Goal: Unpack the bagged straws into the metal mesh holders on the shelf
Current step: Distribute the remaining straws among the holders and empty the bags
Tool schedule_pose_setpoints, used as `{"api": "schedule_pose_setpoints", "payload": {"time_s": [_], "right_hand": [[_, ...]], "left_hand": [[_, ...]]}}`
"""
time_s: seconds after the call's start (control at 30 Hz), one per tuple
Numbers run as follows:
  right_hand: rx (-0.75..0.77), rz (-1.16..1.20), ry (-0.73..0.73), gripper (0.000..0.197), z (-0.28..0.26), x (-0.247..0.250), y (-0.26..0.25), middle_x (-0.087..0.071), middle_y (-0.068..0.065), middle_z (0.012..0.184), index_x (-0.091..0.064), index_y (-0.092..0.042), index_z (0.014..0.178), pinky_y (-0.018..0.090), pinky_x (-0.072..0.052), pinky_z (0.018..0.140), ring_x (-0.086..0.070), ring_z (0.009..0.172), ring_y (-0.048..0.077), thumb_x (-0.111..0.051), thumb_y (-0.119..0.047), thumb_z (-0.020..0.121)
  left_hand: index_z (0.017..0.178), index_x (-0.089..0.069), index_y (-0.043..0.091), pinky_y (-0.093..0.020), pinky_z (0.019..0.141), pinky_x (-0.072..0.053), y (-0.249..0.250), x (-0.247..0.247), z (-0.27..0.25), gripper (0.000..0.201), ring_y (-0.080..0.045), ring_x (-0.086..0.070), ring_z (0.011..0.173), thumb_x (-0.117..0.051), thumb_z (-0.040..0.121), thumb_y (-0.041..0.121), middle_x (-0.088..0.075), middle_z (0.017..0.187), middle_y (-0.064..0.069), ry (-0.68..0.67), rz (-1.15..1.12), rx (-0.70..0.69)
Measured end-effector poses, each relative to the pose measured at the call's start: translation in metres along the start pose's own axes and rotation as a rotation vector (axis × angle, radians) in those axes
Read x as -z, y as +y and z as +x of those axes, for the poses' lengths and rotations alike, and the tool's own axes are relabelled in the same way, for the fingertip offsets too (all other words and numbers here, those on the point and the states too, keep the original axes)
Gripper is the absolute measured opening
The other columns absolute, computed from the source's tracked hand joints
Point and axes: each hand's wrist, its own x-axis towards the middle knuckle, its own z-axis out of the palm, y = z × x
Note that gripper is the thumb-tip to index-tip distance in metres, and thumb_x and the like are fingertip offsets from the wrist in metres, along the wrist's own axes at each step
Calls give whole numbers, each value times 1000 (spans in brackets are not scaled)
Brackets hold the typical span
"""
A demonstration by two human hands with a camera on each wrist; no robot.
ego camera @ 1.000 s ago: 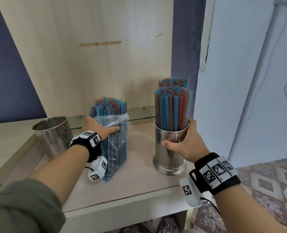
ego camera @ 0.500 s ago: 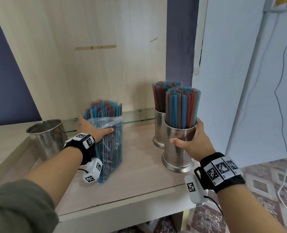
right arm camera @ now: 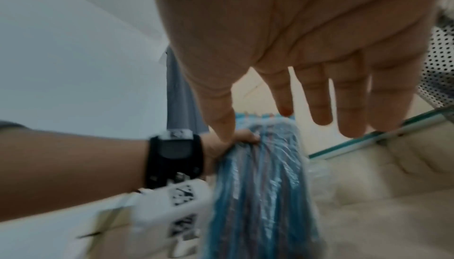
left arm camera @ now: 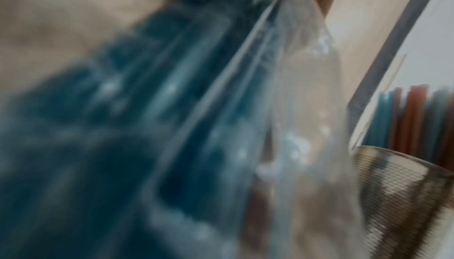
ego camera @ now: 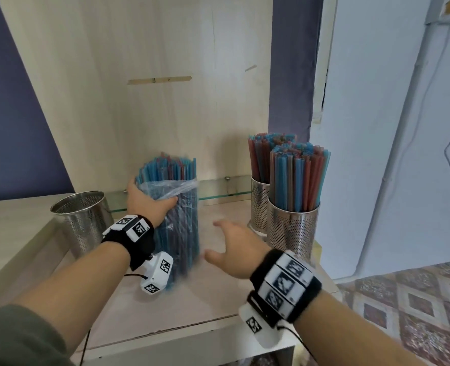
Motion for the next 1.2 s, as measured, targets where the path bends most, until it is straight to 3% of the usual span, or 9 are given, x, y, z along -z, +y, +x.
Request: {"api": "schedule_pose_setpoints", "payload": {"time_s": [0.17,0.27,0.4,0.57,0.67,0.77,0.87,0.97,1.2], "right_hand": [[50,146,153,110,63,-4,6,-17,7,158,2,-34,153,45,-28,117,-24,145,27,-76,-43,76],[44,207,267,120,81,-3,10,-5,8,162,12,-34,152,44,-26,117,-18,148,28,-80,-33,75],[17,223,295,120,91,0,20,-3,8,163,16,-32,152,45,-30,117,-23,147,28,-78,-21,79],[27,338,275,113,100,-7,31,-21,6,159,5,-37,153,43,-35,113,-32,143,27,-73,-18,73],[40,614,325,87,102,-10,29,-52,-1,138,-18,-44,145,36,-50,99,-57,120,18,-64,-14,77],[0,747,386,72,107,-11,19,-54,-5,135,-32,-49,133,44,-45,106,-54,123,13,-70,-45,72],[-37,713,428,113,116,-19,9,-47,-3,143,-23,-38,144,47,-41,109,-46,132,18,-72,-81,51],[-81,600,491,125,116,-21,-1,-39,6,148,-14,-23,151,47,-35,113,-37,137,25,-80,-65,54],[-161,538,485,121,121,-21,0,-29,16,150,-10,-10,151,45,-33,113,-34,138,32,-86,-46,65]], "left_hand": [[153,-15,13,5,72,-37,24,-19,-13,105,-9,-45,115,-82,74,5,-40,142,-5,-19,-170,-148],[152,-18,19,-15,95,-44,38,-34,-13,107,-13,-48,125,-86,69,8,-41,144,0,-36,-290,-182],[154,-11,22,-19,106,-29,38,-48,-16,111,-6,-35,130,-86,71,15,-31,151,3,-98,-248,-222],[139,-30,20,-11,94,-47,16,-53,-12,83,21,-52,96,-84,75,20,-49,118,23,-300,-100,-319],[121,-44,24,-37,94,-51,1,-49,-7,70,-4,-57,100,-76,70,59,-57,110,8,-398,184,-375],[125,-47,23,-39,92,-42,-7,-42,-4,109,-18,-41,101,-35,49,100,-45,105,2,-427,597,-405],[131,-37,17,-36,89,-36,2,-29,-10,123,-24,-38,108,-29,42,101,-38,115,-3,-470,821,-387],[155,-6,17,-48,108,-29,11,-4,-12,123,-30,-28,135,-45,65,91,-24,152,-6,-473,898,-376],[142,-41,18,-50,109,-25,1,95,11,79,-37,-27,134,-64,80,61,-29,147,-16,119,811,-282]]}}
